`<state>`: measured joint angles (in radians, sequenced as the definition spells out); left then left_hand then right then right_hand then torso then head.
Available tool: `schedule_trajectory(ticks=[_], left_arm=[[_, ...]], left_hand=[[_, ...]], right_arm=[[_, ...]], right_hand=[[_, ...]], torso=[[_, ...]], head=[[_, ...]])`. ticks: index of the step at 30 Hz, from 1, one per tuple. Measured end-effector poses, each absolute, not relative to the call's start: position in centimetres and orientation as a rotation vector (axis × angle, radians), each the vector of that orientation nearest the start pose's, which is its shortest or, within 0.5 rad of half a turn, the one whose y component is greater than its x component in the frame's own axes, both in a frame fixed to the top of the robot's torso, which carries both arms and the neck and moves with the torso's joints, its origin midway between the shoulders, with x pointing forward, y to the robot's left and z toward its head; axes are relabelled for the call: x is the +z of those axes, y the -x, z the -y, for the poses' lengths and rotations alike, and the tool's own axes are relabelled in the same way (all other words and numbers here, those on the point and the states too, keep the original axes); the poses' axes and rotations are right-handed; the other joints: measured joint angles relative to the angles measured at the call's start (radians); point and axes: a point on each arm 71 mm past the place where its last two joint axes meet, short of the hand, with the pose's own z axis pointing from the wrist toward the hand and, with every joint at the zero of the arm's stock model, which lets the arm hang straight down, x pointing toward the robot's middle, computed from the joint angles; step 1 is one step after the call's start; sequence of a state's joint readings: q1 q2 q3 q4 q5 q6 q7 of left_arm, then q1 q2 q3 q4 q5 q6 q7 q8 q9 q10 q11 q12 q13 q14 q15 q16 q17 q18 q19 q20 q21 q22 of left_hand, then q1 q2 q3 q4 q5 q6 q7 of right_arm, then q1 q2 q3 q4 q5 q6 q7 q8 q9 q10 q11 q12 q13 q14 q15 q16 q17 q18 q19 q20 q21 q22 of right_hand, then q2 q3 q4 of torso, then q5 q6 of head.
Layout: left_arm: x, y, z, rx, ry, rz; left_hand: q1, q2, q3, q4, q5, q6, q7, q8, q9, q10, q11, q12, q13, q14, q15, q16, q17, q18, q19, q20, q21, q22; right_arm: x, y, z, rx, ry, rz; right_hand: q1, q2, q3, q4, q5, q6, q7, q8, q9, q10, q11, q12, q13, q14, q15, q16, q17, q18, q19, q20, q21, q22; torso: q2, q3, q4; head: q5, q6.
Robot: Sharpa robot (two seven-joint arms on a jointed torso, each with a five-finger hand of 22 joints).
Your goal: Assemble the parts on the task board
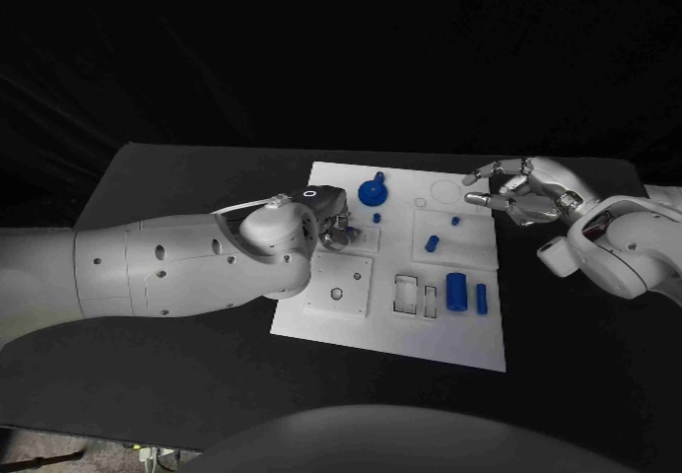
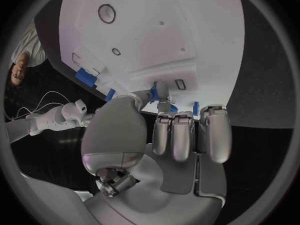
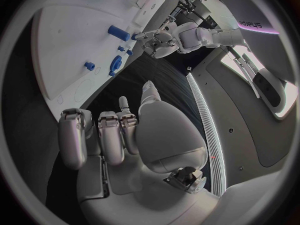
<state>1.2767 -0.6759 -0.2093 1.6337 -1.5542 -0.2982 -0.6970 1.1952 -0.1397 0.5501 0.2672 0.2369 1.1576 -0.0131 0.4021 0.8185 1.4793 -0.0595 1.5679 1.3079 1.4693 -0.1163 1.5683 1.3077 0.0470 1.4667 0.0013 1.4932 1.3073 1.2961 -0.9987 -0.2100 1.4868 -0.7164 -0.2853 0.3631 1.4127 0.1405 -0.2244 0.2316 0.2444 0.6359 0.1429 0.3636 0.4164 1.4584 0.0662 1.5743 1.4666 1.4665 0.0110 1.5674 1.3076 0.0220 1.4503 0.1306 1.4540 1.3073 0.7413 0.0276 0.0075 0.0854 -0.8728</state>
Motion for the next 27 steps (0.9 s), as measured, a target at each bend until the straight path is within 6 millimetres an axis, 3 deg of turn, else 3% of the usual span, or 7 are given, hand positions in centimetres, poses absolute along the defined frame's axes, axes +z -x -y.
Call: schedule_trajectory(ticks=[4, 13, 19, 27], left_arm=[[-20.6, -45.5, -12.2, -0.296, -0.091, -1.812], [-20.5, -45.5, -12.7, -0.307, -0.053, -1.789], [-19.8, -45.5, -13.2, -0.323, -0.018, -1.770], [-17.3, -46.2, -13.9, -0.334, 0.025, -1.770]], left_hand=[[0.009, -0.009, 0.016, 0.016, 0.003, 0.000, 0.000, 0.000, 0.021, 0.000, 0.000, 0.000, 0.000, 0.000, 0.000, 0.000, 0.000, 0.000, 0.000, 0.000, 0.000, 0.000], [-0.004, -0.056, 0.075, 0.054, 0.003, -0.006, -0.005, 0.043, 0.119, 0.004, -0.004, 0.000, 0.000, -0.004, -0.004, 0.000, 0.000, 0.000, -0.004, -0.004, 0.000, 0.000], [-0.006, -0.066, 0.084, 0.059, 0.003, -0.008, -0.007, 0.049, 0.141, 0.004, -0.004, 0.000, 0.000, -0.004, -0.004, 0.000, 0.000, 0.000, 0.000, -0.007, 0.000, 0.001], [-0.011, -0.071, 0.092, 0.057, 0.003, -0.008, -0.007, 0.054, 0.151, 0.003, -0.004, 0.000, 0.000, -0.004, -0.004, 0.000, 0.000, 0.000, 0.000, -0.007, 0.000, 0.001]], right_arm=[[-18.8, -47.7, 28.4, 1.111, -0.340, -1.643], [-18.8, -47.7, 28.4, 1.111, -0.340, -1.643], [-18.8, -47.6, 28.4, 1.111, -0.340, -1.643], [-18.8, -47.6, 28.4, 1.111, -0.340, -1.643]], right_hand=[[0.001, 0.001, 0.000, 0.000, 0.000, 0.000, 0.000, 0.000, -0.001, 0.000, 0.000, 0.000, 0.000, 0.000, 0.000, 0.000, 0.000, 0.000, 0.000, 0.000, 0.000, 0.000], [0.003, 0.003, 0.000, 0.000, 0.006, 0.000, 0.000, 0.000, -0.001, 0.001, -0.001, 0.000, 0.001, 0.000, 0.000, 0.000, 0.000, 0.000, 0.000, 0.000, 0.000, 0.001], [0.004, 0.004, 0.000, 0.000, 0.009, 0.000, 0.000, 0.000, -0.002, 0.001, -0.001, 0.001, 0.001, 0.000, 0.000, 0.000, 0.000, 0.000, 0.000, 0.000, 0.000, 0.001], [0.007, 0.001, 0.000, 0.000, 0.009, 0.000, 0.000, 0.000, -0.002, 0.002, -0.001, 0.002, 0.001, 0.000, 0.000, 0.000, 0.000, 0.000, 0.000, 0.000, 0.000, 0.001]], torso=[[0.000, -0.0001, -0.0002], [0.001, -0.0006, -0.0006], [0.001, -0.0001, -0.0016], [0.001, 0.0005, -0.0012]], head=[[0.000, 0.000], [-0.002, 0.000], [-0.005, 0.000], [-0.007, 0.000]])
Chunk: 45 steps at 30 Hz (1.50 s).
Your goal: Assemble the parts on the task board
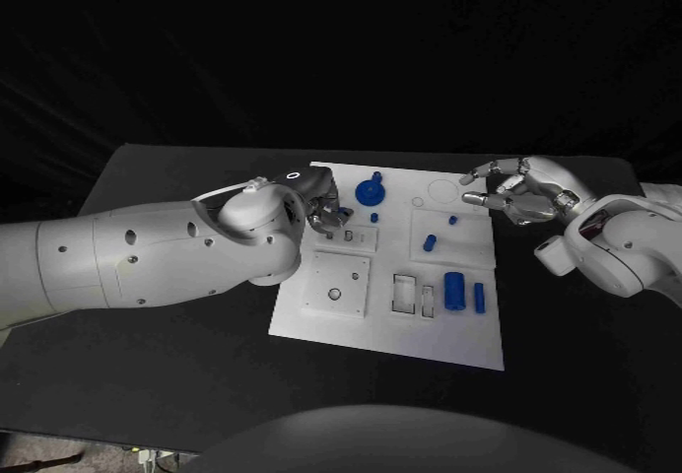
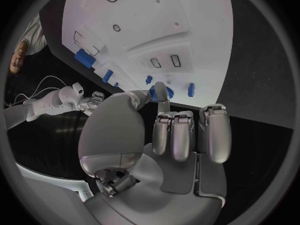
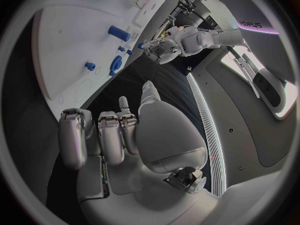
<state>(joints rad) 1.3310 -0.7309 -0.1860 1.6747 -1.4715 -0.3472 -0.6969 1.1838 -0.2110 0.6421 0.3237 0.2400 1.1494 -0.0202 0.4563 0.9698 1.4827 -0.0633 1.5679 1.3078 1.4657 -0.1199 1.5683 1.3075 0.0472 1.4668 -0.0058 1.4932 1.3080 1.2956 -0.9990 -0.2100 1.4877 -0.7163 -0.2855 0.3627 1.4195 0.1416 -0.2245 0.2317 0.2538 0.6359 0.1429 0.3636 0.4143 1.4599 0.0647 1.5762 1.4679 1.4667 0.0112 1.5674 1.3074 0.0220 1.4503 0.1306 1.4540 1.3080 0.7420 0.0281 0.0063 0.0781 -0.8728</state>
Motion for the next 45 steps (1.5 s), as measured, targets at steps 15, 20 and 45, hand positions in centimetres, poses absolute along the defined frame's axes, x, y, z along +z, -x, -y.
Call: schedule_trajectory(ticks=[15, 20, 45], left_arm=[[-16.2, -47.7, -13.4, -0.283, -0.010, -2.008], [-16.4, -47.8, -12.9, -0.279, -0.025, -2.049], [-17.2, -47.9, -11.5, -0.266, -0.083, -2.058]], left_hand=[[-0.005, -0.004, 0.014, -0.003, -0.006, -0.002, 0.002, 0.000, 0.011, -0.002, -0.002, 0.000, 0.000, 0.000, 0.000, 0.000, 0.000, 0.000, 0.000, 0.000, -0.004, 0.000], [-0.005, -0.005, 0.015, -0.004, -0.008, -0.006, 0.000, 0.000, 0.015, -0.002, -0.002, 0.000, 0.000, 0.000, 0.000, 0.000, 0.000, 0.000, 0.000, 0.000, -0.004, 0.000], [0.000, 0.009, 0.017, -0.006, -0.011, -0.012, 0.006, 0.000, 0.018, -0.004, -0.003, 0.000, 0.000, 0.000, 0.000, 0.000, 0.000, 0.000, 0.000, 0.000, -0.008, 0.000]], right_arm=[[-18.8, -47.7, 28.1, 1.114, -0.339, -1.646], [-18.8, -47.7, 28.1, 1.114, -0.339, -1.646], [-18.8, -47.6, 28.0, 1.119, -0.336, -1.646]], right_hand=[[0.004, 0.002, 0.000, -0.006, 0.004, 0.000, 0.000, 0.000, -0.001, 0.000, 0.000, -0.002, 0.001, 0.001, 0.002, 0.000, 0.000, 0.000, 0.000, 0.000, 0.000, 0.000], [0.004, 0.002, 0.000, -0.006, 0.004, 0.000, 0.000, 0.000, -0.001, 0.000, 0.000, -0.002, 0.001, 0.002, 0.002, 0.000, 0.000, 0.000, 0.000, 0.000, 0.000, 0.000], [0.009, -0.001, 0.003, -0.008, 0.008, 0.000, 0.000, 0.000, -0.002, 0.001, 0.001, 0.000, 0.001, 0.002, 0.002, 0.000, 0.000, 0.000, 0.000, 0.000, 0.000, -0.001]], torso=[[0.000, -0.0006, 0.0012], [-0.001, -0.0006, 0.0012], [-0.001, -0.0006, 0.0016]], head=[[0.002, 0.000], [0.004, 0.000], [0.004, 0.000]])
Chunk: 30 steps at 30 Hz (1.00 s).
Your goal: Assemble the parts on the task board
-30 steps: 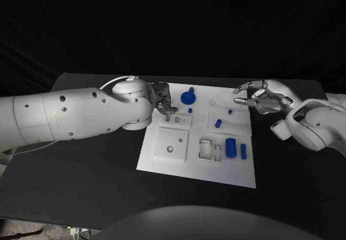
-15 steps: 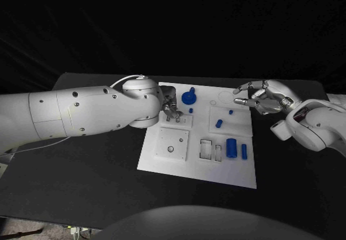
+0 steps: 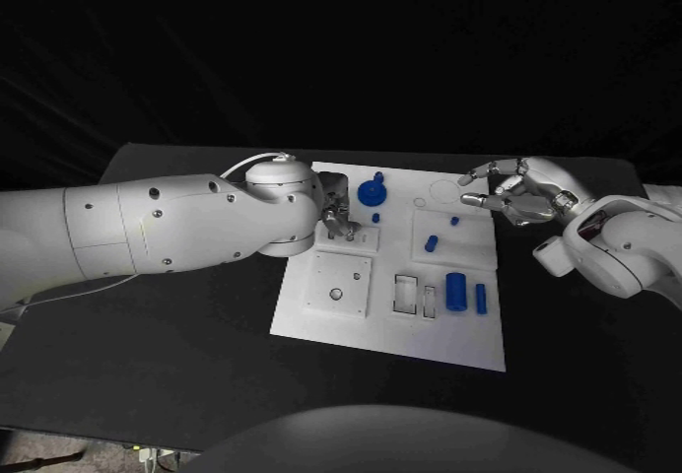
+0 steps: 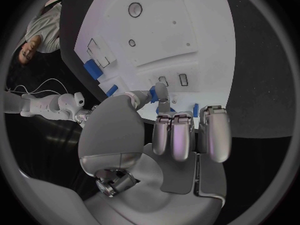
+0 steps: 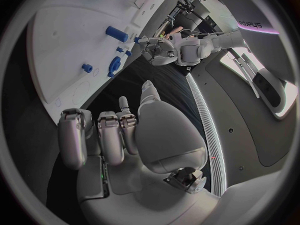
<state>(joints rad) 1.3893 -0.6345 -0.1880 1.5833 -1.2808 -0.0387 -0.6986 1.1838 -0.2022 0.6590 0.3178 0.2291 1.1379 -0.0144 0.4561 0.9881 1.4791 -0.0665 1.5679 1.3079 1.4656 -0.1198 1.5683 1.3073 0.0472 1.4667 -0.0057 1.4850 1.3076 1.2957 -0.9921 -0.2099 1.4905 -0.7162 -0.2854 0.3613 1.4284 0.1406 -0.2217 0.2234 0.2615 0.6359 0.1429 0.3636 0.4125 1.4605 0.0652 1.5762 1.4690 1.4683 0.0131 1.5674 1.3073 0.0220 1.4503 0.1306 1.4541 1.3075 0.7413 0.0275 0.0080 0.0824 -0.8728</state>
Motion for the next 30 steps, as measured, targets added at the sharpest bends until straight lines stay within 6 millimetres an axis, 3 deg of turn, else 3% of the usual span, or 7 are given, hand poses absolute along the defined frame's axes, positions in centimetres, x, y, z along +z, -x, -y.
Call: schedule_trajectory(ticks=[30], left_arm=[[-18.23, -47.64, -11.50, -0.235, -0.127, -2.044]], left_hand=[[0.000, 0.000, 0.000, 0.000, 0.000, -0.006, 0.002, 0.000, 0.001, 0.000, 0.000, 0.000, 0.000, 0.000, 0.000, 0.000, 0.001, 0.000, 0.000, 0.000, 0.000, 0.000]], right_arm=[[-18.78, -47.61, 28.00, 1.120, -0.337, -1.646]], right_hand=[[0.000, 0.000, 0.000, 0.000, 0.000, 0.000, 0.000, 0.000, 0.000, -0.006, 0.009, -0.002, 0.000, 0.002, 0.002, 0.000, 0.001, 0.000, 0.000, 0.000, 0.000, 0.001]], torso=[[0.000, 0.0000, -0.0006]], head=[[0.001, 0.000]])
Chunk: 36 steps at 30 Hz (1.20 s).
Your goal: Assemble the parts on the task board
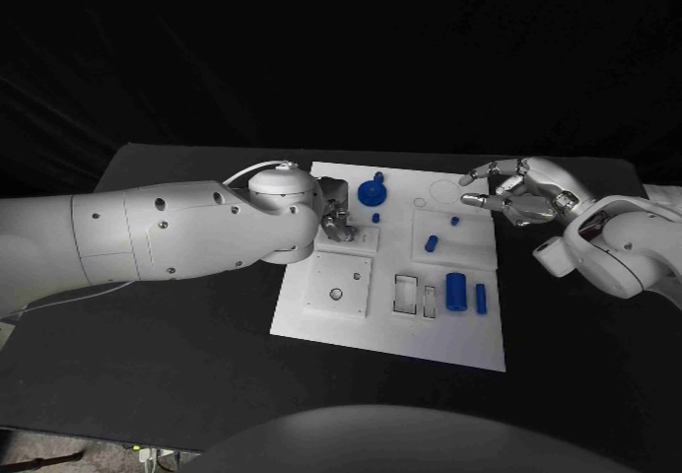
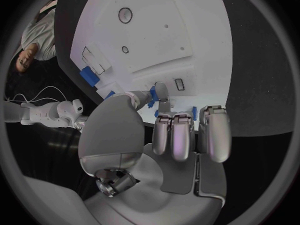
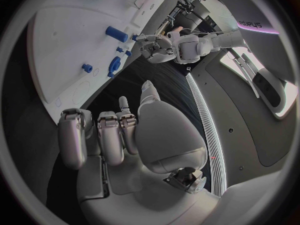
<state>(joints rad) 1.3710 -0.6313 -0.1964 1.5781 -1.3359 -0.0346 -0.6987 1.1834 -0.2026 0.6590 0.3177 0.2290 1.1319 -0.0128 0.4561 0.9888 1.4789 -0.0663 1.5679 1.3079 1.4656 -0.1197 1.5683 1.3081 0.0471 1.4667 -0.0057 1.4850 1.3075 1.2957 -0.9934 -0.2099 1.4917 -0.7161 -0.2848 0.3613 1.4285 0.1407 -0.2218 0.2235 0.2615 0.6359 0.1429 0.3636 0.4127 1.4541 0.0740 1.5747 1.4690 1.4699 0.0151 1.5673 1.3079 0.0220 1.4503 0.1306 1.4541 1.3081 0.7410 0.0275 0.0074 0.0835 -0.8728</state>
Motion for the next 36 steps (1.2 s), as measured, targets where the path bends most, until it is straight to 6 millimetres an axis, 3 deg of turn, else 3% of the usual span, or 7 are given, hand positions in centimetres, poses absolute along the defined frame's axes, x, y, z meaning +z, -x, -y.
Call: schedule_trajectory(ticks=[1, 2, 16, 23, 26, 31, 36], left_arm=[[-18.2, -47.7, -11.5, -0.233, -0.127, -2.044], [-18.3, -47.7, -11.6, -0.232, -0.126, -2.044], [-18.4, -47.7, -11.5, -0.232, -0.127, -2.043], [-18.4, -47.7, -11.5, -0.232, -0.124, -2.042], [-18.4, -47.7, -11.5, -0.232, -0.122, -2.041], [-18.4, -47.6, -11.9, -0.233, -0.112, -2.038], [-18.4, -47.2, -13.0, -0.241, -0.078, -2.023]], left_hand=[[0.004, 0.004, 0.076, -0.076, 0.001, -0.001, -0.002, 0.003, 0.002, -0.007, -0.007, 0.000, 0.000, 0.000, 0.000, 0.000, 0.000, 0.000, 0.000, 0.000, -0.002, 0.000], [0.004, 0.004, 0.114, -0.114, 0.000, -0.001, -0.002, 0.002, 0.002, -0.009, -0.009, 0.000, 0.000, 0.000, 0.000, 0.000, 0.000, 0.000, 0.000, 0.000, -0.004, 0.000], [0.002, 0.002, 0.117, -0.117, -0.001, -0.001, -0.002, -0.001, 0.003, -0.011, -0.007, 0.000, 0.000, 0.000, 0.000, 0.000, 0.000, 0.000, 0.000, 0.000, -0.004, 0.000], [-0.022, 0.008, 0.117, -0.137, 0.001, -0.001, -0.002, -0.005, 0.006, -0.011, -0.007, 0.000, 0.000, 0.000, 0.000, 0.000, 0.000, 0.000, 0.000, 0.000, -0.007, 0.000], [-0.035, 0.019, 0.102, -0.144, -0.012, -0.001, -0.002, -0.013, 0.011, -0.011, -0.007, 0.000, 0.000, 0.000, 0.000, 0.000, 0.000, 0.000, 0.000, 0.000, -0.008, 0.000], [-0.060, 0.028, 0.040, -0.116, -0.038, -0.001, -0.002, -0.025, 0.017, -0.011, -0.007, 0.000, 0.000, 0.000, 0.000, 0.000, 0.000, 0.000, 0.000, 0.000, -0.008, 0.000], [-0.097, 0.027, -0.044, -0.062, -0.105, -0.015, -0.002, -0.031, 0.035, -0.011, -0.007, 0.000, 0.000, 0.000, 0.000, 0.000, 0.000, 0.000, 0.000, 0.000, -0.008, 0.000]], right_arm=[[-18.8, -47.6, 28.0, 1.120, -0.337, -1.646], [-18.8, -47.6, 28.0, 1.120, -0.337, -1.647], [-18.8, -47.6, 28.1, 1.119, -0.338, -1.647], [-18.8, -47.6, 28.1, 1.119, -0.338, -1.647], [-18.8, -47.6, 28.1, 1.119, -0.338, -1.647], [-18.8, -47.6, 28.1, 1.118, -0.338, -1.647], [-18.7, -47.4, 28.0, 1.123, -0.336, -1.640]], right_hand=[[0.000, 0.000, 0.000, 0.000, 0.000, 0.000, 0.000, 0.000, 0.000, 0.000, 0.000, 0.000, 0.000, 0.000, 0.000, 0.000, 0.000, 0.000, 0.000, 0.000, 0.000, 0.000], [0.001, 0.001, 0.000, 0.000, 0.000, 0.000, 0.000, 0.000, 0.000, 0.000, 0.000, 0.000, 0.000, 0.000, 0.001, 0.000, 0.000, 0.000, 0.000, 0.000, 0.000, 0.000], [0.004, 0.004, -0.002, -0.002, 0.006, 0.000, 0.000, 0.000, -0.002, -0.003, 0.004, 0.000, 0.000, 0.000, 0.003, 0.000, 0.000, 0.000, 0.000, 0.000, 0.000, 0.000], [0.004, 0.004, -0.003, -0.003, 0.006, 0.000, 0.000, 0.000, -0.002, -0.003, 0.004, 0.000, 0.000, 0.000, 0.003, 0.000, 0.000, 0.000, 0.000, 0.000, 0.000, 0.000], [0.004, 0.004, -0.003, -0.003, 0.006, 0.000, 0.000, 0.000, -0.002, -0.003, 0.004, 0.000, 0.000, 0.000, 0.003, 0.000, 0.000, 0.000, 0.000, 0.000, 0.000, 0.000], [0.004, 0.004, -0.003, -0.003, 0.006, 0.000, 0.000, 0.000, -0.002, -0.003, 0.004, 0.000, 0.000, 0.000, 0.003, 0.000, 0.000, 0.000, 0.000, 0.000, 0.000, 0.000], [0.007, 0.001, -0.003, -0.003, 0.006, 0.000, 0.000, 0.000, -0.002, -0.003, 0.004, 0.000, 0.000, 0.000, 0.003, 0.000, 0.000, 0.000, 0.000, 0.000, 0.000, 0.000]], torso=[[0.000, 0.0000, 0.0000], [0.000, 0.0000, 0.0000], [0.000, 0.0002, 0.0001], [0.000, 0.0002, 0.0005], [0.000, 0.0001, 0.0006], [0.000, 0.0001, 0.0004], [-0.001, 0.0000, 0.0001]], head=[[0.000, 0.000], [-0.001, 0.000], [-0.001, 0.000], [-0.001, 0.000], [-0.001, 0.000], [-0.001, 0.000], [-0.004, 0.000]])
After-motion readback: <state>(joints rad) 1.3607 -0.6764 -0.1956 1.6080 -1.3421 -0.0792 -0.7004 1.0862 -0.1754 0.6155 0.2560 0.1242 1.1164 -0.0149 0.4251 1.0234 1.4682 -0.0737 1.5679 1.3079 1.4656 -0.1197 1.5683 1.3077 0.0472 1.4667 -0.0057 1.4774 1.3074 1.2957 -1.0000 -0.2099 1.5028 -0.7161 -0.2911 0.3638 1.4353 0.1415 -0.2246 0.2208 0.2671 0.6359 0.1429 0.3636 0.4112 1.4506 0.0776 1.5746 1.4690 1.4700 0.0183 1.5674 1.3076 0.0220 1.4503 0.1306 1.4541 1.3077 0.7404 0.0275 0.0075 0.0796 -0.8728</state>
